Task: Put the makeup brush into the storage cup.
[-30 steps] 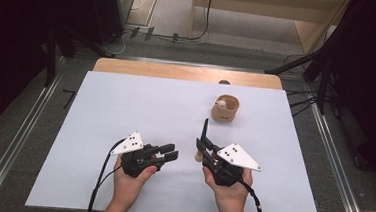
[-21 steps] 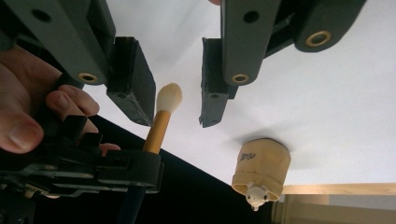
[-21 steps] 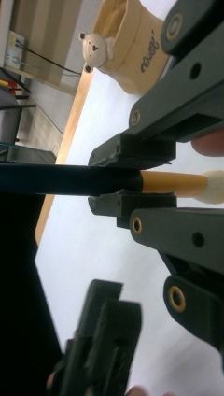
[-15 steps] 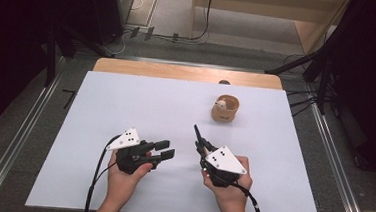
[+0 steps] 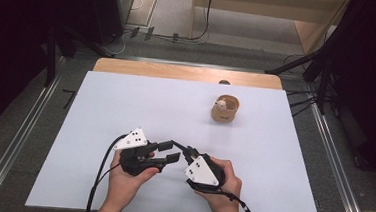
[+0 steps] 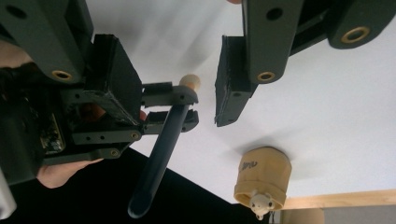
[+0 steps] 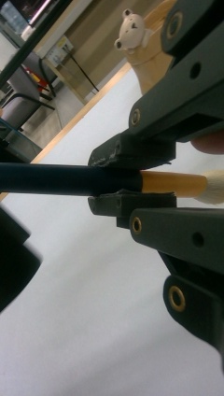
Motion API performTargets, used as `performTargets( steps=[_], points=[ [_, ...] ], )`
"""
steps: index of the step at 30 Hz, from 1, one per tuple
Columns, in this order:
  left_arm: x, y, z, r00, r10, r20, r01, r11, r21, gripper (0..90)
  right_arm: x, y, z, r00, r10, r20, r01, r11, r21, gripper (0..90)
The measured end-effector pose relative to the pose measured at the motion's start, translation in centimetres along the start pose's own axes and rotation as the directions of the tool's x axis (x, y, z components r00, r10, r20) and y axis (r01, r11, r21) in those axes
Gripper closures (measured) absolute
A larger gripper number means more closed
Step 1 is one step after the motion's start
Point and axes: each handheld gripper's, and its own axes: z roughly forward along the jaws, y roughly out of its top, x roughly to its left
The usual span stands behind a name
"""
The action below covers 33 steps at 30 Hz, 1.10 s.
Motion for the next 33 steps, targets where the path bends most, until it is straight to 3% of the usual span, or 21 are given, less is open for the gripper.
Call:
performTargets(
  steps=[6, 11, 14, 19, 27, 33],
  points=[
    [-0.9, 0.0, 0.8, 0.9995, 0.013, -0.027, -0.012, 0.9995, 0.028, 56.8, 1.1, 0.4, -0.1, 0.9976, -0.068, 0.015, 0.068, 0.998, -0.002, 80.0],
    [-1.2, -0.1, 1.1, 0.9991, 0.019, -0.039, -0.017, 0.9992, 0.036, 62.7, 1.5, 0.6, -0.1, 0.9963, -0.085, 0.009, 0.085, 0.996, -0.009, 80.0],
    [-1.3, -0.2, 1.1, 0.9986, 0.019, -0.050, -0.017, 0.9994, 0.030, 71.4, 1.8, 0.7, -0.1, 0.9957, -0.093, -0.001, 0.093, 0.996, -0.018, 80.0],
    [-1.1, -0.3, 0.9, 0.9989, 0.009, -0.046, -0.008, 0.9997, 0.021, 79.5, 2.0, 0.9, -0.2, 0.9965, -0.083, -0.012, 0.083, 0.996, -0.019, 80.0],
    [-1.3, -0.3, 0.9, 0.9980, 0.017, -0.061, -0.016, 0.9998, 0.011, 80.3, 2.0, 0.9, -0.1, 0.9977, -0.066, -0.014, 0.065, 0.998, -0.022, 79.9],
    [-1.2, -0.4, 0.8, 0.9976, 0.028, -0.063, -0.028, 0.9996, 0.008, 80.6, 1.9, 0.8, 0.0, 0.9993, -0.018, -0.032, 0.017, 0.999, -0.030, 79.0]
  ],
)
